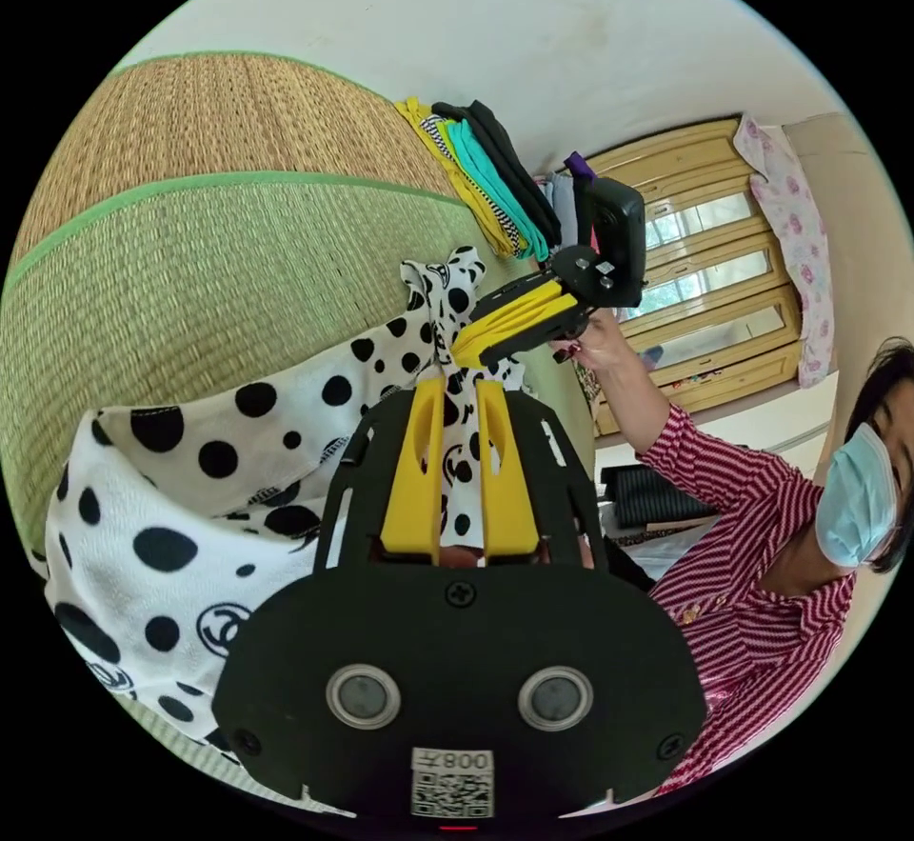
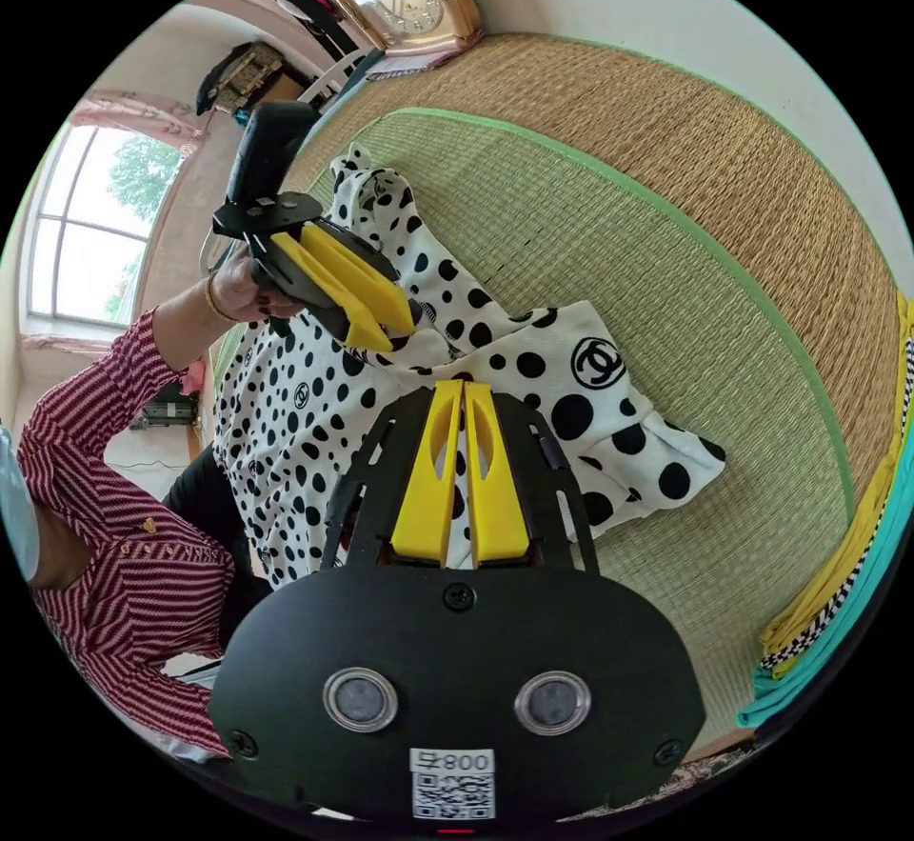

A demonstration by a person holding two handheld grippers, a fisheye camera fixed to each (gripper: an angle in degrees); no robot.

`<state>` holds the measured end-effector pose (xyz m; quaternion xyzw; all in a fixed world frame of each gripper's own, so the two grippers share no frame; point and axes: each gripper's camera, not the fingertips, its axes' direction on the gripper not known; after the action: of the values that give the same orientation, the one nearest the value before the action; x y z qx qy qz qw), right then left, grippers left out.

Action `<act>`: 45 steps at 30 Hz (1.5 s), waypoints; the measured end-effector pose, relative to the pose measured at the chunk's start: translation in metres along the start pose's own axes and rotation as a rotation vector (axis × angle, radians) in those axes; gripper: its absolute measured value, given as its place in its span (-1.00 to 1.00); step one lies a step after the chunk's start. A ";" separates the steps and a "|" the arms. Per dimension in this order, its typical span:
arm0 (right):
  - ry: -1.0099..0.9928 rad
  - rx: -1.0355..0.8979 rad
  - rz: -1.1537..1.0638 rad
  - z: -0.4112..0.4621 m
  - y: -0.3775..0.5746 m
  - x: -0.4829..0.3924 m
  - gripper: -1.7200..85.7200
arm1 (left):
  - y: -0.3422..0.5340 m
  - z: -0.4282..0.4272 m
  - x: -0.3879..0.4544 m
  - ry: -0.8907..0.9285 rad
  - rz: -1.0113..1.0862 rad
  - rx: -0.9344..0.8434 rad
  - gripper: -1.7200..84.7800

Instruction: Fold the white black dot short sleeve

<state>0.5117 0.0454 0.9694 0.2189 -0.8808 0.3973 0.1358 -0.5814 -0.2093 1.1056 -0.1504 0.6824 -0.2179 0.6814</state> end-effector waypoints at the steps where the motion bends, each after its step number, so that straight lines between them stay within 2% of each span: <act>1: -0.008 -0.002 0.009 -0.001 0.001 0.003 -0.96 | 0.001 0.003 0.003 -0.016 0.008 -0.017 -0.81; 5: -0.048 0.018 0.027 -0.011 0.006 0.012 -0.96 | 0.000 0.025 0.019 -0.078 0.051 -0.109 -0.82; 8: -0.088 0.044 0.029 -0.022 0.014 0.016 -0.96 | -0.002 0.031 0.030 -0.047 0.076 -0.103 -0.83; 13: -0.141 0.074 0.046 -0.028 0.024 0.027 -0.96 | -0.001 0.033 0.050 -0.138 0.114 -0.048 -0.78; 15: -0.154 0.082 0.052 -0.026 0.026 0.030 -0.96 | -0.002 0.046 0.061 -0.256 0.136 -0.092 -0.78; 18: -0.181 0.095 0.052 -0.026 0.032 0.032 -0.96 | 0.004 0.039 0.080 -0.387 0.168 -0.019 -0.77; 20: -0.193 0.111 0.050 -0.026 0.038 0.034 -0.96 | 0.008 0.035 0.091 -0.360 0.214 0.028 -0.78; 24: -0.224 0.137 0.049 -0.022 0.043 0.036 -0.96 | 0.000 0.067 0.089 -0.374 0.200 -0.127 -0.84; 26: -0.216 0.152 0.042 -0.021 0.045 0.034 -0.96 | 0.000 0.067 0.090 -0.352 0.195 -0.117 -0.89; 29: -0.159 0.166 0.019 -0.031 0.050 0.025 -0.95 | -0.002 0.055 0.087 -0.200 0.153 -0.072 -0.92; 33: -0.091 0.203 -0.004 -0.045 0.051 0.013 -0.94 | -0.003 0.049 0.044 0.013 -0.026 -0.036 -0.93; 38: -0.063 0.190 0.056 -0.024 0.039 0.020 -0.94 | 0.002 0.055 0.027 0.053 -0.114 -0.028 -0.93; 45: -0.048 0.184 0.101 -0.011 0.041 0.023 -0.96 | 0.003 0.040 0.032 -0.042 -0.135 0.072 -0.93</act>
<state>0.4721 0.0715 0.9596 0.1954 -0.8536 0.4772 0.0738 -0.5420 -0.2269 1.0776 -0.1760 0.6479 -0.2847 0.6843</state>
